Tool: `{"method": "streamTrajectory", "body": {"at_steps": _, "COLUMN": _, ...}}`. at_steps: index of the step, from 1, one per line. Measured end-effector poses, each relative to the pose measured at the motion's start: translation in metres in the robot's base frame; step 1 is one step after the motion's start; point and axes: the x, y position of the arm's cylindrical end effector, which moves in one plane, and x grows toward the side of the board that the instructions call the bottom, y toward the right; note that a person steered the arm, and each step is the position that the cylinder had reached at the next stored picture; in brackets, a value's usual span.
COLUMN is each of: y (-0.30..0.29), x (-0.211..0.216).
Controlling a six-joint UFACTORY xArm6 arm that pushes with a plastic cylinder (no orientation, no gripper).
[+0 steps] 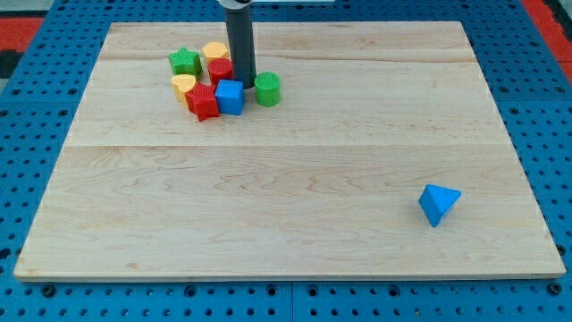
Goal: Point your arm at the red star
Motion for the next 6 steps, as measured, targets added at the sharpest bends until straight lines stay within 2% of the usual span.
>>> {"method": "streamTrajectory", "body": {"at_steps": 2, "y": 0.057, "x": 0.008}}
{"method": "streamTrajectory", "body": {"at_steps": 4, "y": 0.041, "x": 0.01}}
{"method": "streamTrajectory", "body": {"at_steps": 6, "y": 0.025, "x": 0.081}}
